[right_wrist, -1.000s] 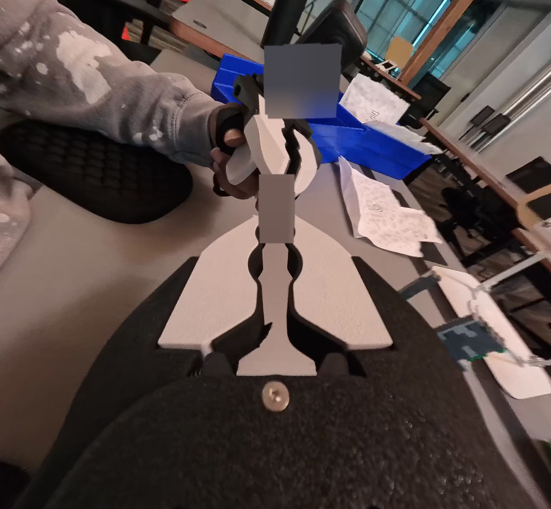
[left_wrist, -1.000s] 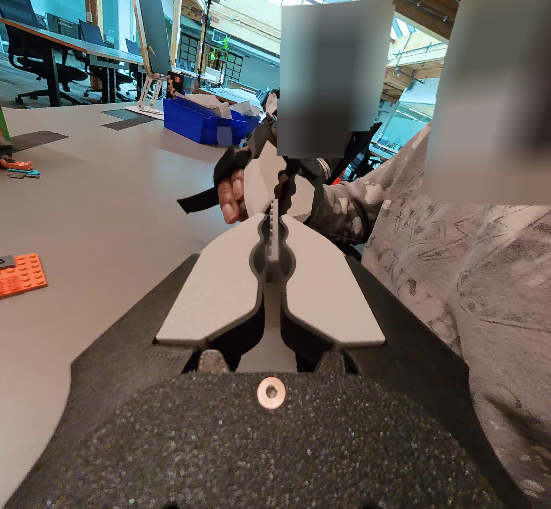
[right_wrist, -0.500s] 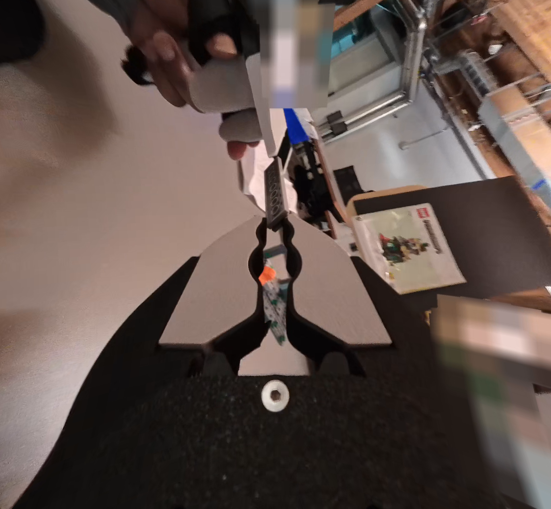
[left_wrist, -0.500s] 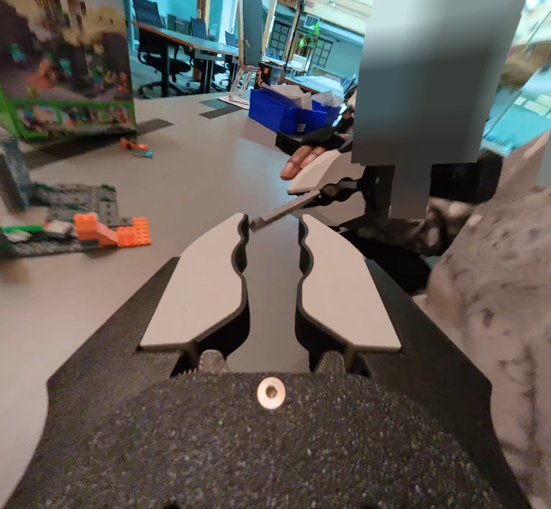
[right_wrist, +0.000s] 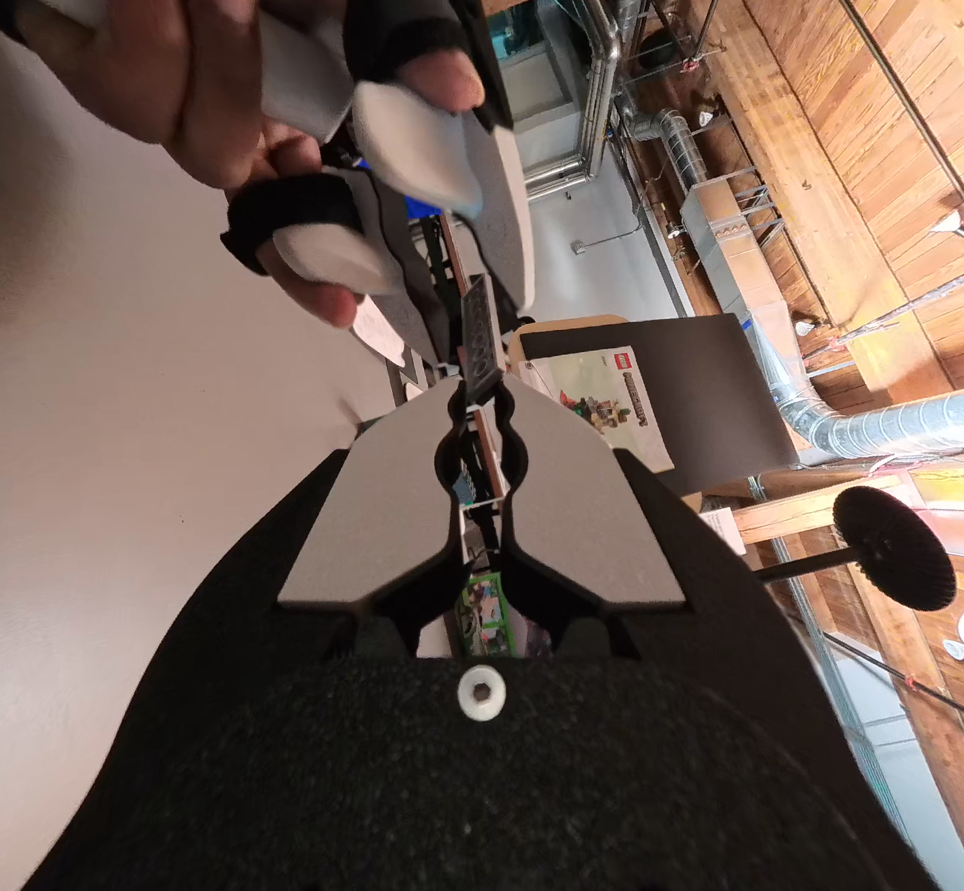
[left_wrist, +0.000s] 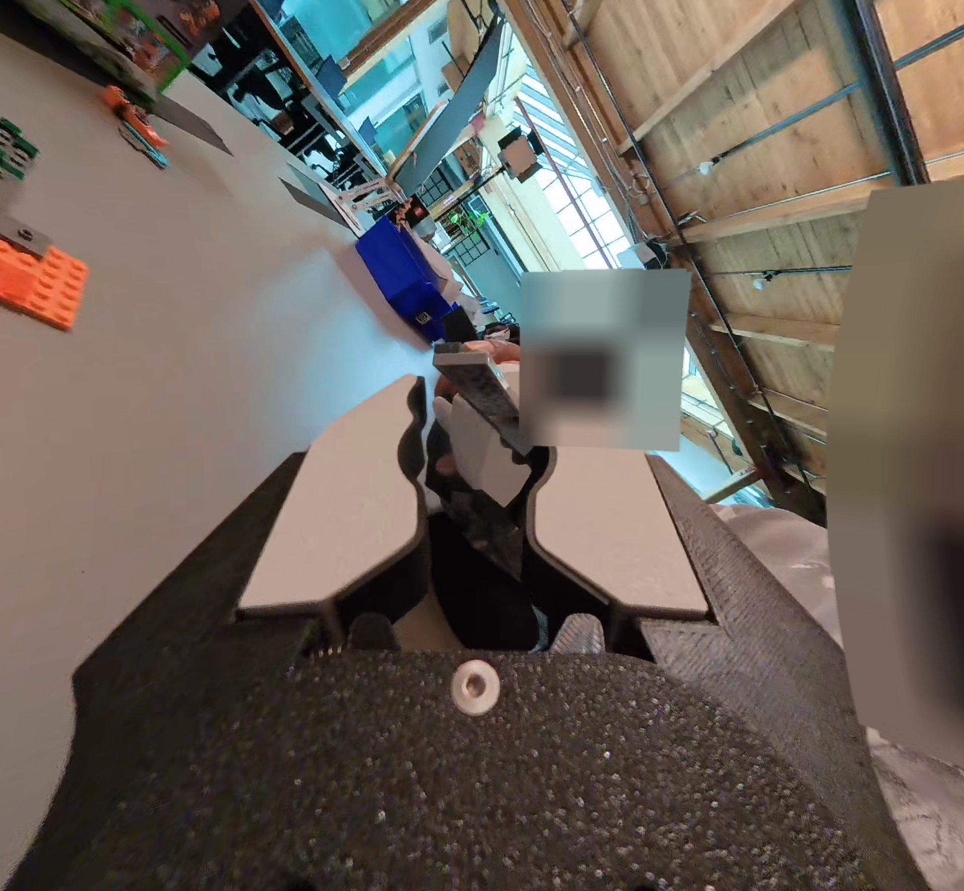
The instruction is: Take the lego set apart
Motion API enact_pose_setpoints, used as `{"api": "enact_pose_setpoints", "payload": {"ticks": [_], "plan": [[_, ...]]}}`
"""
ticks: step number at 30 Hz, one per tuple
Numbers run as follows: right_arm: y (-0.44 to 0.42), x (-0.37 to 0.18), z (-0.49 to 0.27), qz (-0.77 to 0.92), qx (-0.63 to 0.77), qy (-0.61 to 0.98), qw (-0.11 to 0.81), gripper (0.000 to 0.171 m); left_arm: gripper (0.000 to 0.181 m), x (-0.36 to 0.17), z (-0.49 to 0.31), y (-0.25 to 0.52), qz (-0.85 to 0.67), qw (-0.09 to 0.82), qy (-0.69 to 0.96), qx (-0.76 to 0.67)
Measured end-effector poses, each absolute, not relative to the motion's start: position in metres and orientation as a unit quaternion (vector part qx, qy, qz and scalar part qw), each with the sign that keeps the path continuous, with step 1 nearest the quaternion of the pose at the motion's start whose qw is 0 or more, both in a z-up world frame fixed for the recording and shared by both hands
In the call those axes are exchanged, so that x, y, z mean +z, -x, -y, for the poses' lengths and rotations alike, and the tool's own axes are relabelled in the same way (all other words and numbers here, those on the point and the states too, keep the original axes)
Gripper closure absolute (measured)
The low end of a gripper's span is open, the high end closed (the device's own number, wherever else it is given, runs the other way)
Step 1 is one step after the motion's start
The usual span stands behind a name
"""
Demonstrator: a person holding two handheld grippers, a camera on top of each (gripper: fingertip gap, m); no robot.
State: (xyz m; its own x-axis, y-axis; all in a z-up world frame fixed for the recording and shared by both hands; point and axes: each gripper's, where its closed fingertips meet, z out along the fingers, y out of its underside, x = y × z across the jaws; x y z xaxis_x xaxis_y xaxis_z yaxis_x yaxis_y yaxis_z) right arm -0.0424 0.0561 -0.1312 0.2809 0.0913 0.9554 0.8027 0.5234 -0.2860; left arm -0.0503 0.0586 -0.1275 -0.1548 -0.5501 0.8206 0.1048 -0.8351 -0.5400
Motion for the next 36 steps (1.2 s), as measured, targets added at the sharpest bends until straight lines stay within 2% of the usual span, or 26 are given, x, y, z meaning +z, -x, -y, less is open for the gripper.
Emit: {"api": "enact_pose_setpoints", "payload": {"ticks": [3,10,14,19,25,31,36], "plan": [[0.044,-0.131,-0.054,0.541,-0.265,0.407,0.686,0.162,0.157,-0.126,-0.058,0.049,-0.179,0.226,0.606,-0.742],[0.046,-0.131,-0.048,0.548,-0.229,0.408,0.694,0.162,0.165,-0.118,-0.042,0.056,-0.27,0.256,0.567,-0.735],[0.053,-0.138,-0.035,0.572,-0.101,0.452,0.677,0.156,0.165,-0.114,-0.031,0.063,-0.362,0.313,0.541,-0.692],[0.054,-0.143,-0.016,0.552,0.166,0.555,0.6,0.155,0.165,-0.117,-0.029,0.069,-0.418,0.353,0.537,-0.643],[0.056,-0.146,-0.009,0.519,0.295,0.598,0.535,0.151,0.164,-0.13,-0.015,0.065,-0.499,0.374,0.527,-0.577],[0.06,-0.159,0.002,0.536,0.333,0.607,0.484,0.156,0.164,-0.139,0.0,0.065,-0.566,0.381,0.509,-0.525],[0.062,-0.173,0.005,0.57,0.299,0.613,0.459,0.163,0.164,-0.155,0.009,0.064,-0.631,0.377,0.507,-0.45]]}}
